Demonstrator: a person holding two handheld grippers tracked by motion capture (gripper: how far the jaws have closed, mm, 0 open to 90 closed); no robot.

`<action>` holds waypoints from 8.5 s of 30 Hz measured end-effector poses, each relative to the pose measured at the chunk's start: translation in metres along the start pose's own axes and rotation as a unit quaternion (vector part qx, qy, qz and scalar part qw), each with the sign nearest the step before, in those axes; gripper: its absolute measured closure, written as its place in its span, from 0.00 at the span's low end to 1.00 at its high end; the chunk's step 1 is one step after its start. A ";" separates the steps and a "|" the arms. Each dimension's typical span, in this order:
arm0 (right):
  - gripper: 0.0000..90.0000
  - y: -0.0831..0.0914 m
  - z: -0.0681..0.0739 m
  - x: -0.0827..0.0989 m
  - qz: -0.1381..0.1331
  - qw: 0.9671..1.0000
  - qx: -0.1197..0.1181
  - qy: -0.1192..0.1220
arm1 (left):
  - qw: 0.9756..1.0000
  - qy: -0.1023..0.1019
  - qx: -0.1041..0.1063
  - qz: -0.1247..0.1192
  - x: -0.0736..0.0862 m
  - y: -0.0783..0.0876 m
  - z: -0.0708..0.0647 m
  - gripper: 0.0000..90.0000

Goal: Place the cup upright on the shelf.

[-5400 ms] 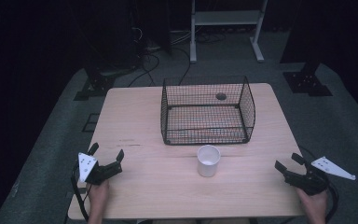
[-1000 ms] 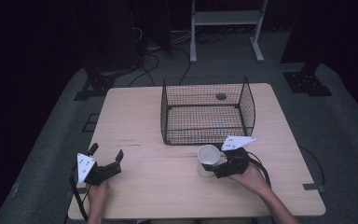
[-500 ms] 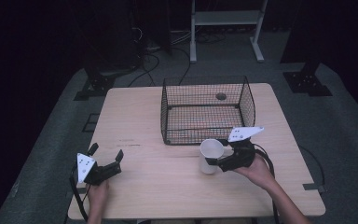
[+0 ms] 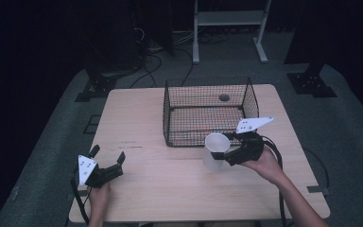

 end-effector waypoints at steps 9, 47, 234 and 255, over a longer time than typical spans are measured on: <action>0.21 0.004 -0.003 -0.032 0.002 1.000 0.000 0.010 | 1.000 0.001 0.000 0.000 0.000 0.000 0.000 0.00; 0.21 -0.023 -0.051 -0.110 0.009 1.000 0.025 -0.006 | 1.000 0.001 0.001 0.000 0.000 0.000 0.000 0.00; 0.16 -0.029 -0.109 -0.082 0.022 0.995 0.071 -0.072 | 1.000 0.001 0.003 0.000 0.000 0.000 0.000 0.00; 0.16 -0.004 -0.089 -0.062 0.023 0.997 0.051 -0.051 | 1.000 -0.003 0.003 0.002 0.000 0.000 -0.001 0.00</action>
Point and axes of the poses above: each handheld gripper's, and its own axes: y roughly backward along the jaws, x roughly out of its underside, z roughly to its left, the point moved 1 cm from there along -y, roughly forward along the jaws, and after that the axes turned 10 degrees about -y, right-handed, at the moved point
